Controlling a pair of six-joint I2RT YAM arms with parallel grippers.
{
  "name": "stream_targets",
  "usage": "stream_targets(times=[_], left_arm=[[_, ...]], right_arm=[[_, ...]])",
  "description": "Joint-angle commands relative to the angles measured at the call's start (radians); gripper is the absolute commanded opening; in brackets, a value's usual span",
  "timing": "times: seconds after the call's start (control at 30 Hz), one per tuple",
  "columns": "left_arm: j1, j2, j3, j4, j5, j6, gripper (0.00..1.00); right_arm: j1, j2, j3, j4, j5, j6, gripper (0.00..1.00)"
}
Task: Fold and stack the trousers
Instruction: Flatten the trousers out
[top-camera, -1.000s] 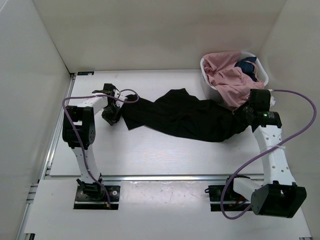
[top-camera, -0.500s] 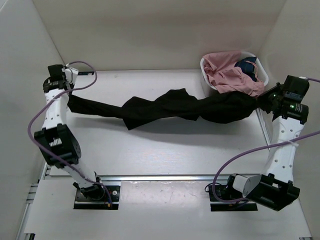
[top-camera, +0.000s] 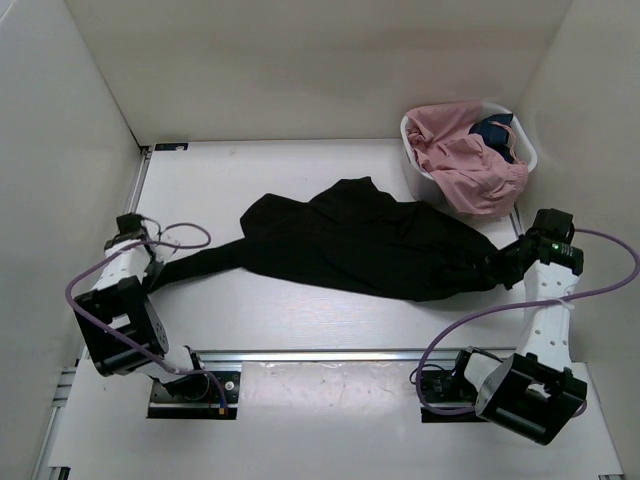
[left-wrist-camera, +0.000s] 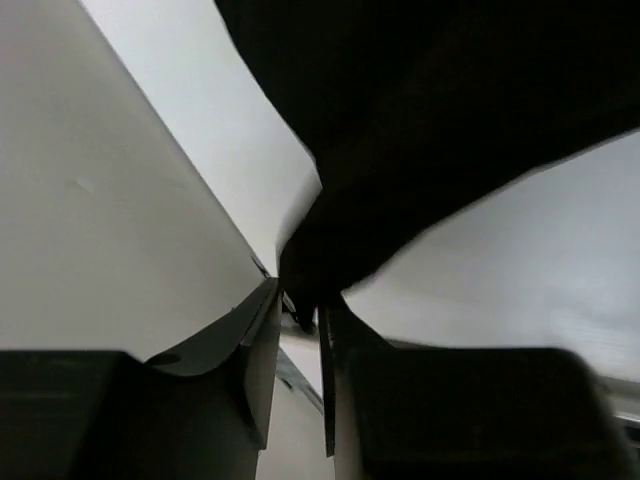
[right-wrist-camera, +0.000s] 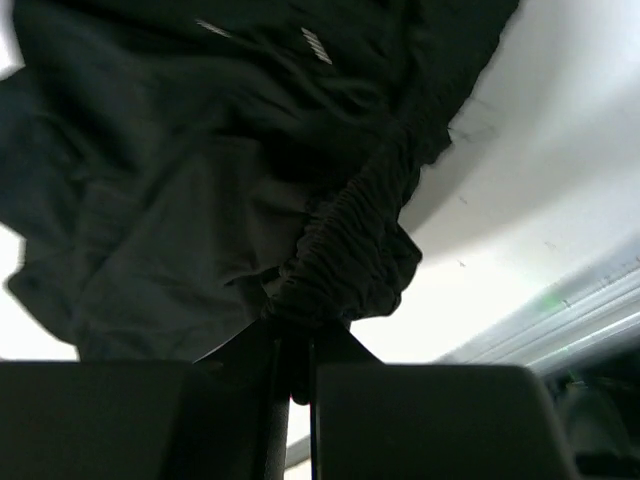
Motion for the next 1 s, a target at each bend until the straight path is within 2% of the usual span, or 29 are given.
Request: stream_targets(times=[0.0, 0.1, 0.2, 0.37, 0.47, 0.6, 0.7, 0.97], left_arm=[[0.11, -0.095, -0.043, 0.002, -0.035, 0.134, 0.37], [0.144, -0.104, -0.065, -0.089, -0.024, 0.177, 0.42], [0.177, -0.086, 0.037, -0.144, 0.051, 0.179, 0.44], [0.191, 0.067, 0.283, -0.193, 0.186, 0.018, 0.45], [0.17, 0.155, 0.318, -0.207, 0.25, -0.05, 0.47], [0.145, 0.241, 0.318, -0.207, 0.277, -0.097, 0.51], [0.145, 0.261, 0.261, -0.207, 0.289, -0.122, 0.53], [0.145, 0.141, 0.032, -0.159, 0.268, -0.122, 0.57]], right_arm=[[-0.007, -0.045, -0.029, -0.017, 0.055, -0.001, 0.0], [-0.007, -0.036, -0.029, -0.017, 0.075, -0.022, 0.0], [-0.007, -0.036, -0.029, -0.017, 0.095, -0.035, 0.0], [-0.007, -0.016, -0.048, 0.002, 0.086, -0.055, 0.0], [-0.007, -0.007, -0.057, 0.011, 0.076, -0.055, 0.0], [-0.007, 0.002, -0.045, 0.011, 0.076, -0.055, 0.0], [-0.007, 0.002, -0.019, -0.007, 0.086, -0.055, 0.0], [-0.007, 0.002, -0.008, -0.017, 0.107, -0.055, 0.0]])
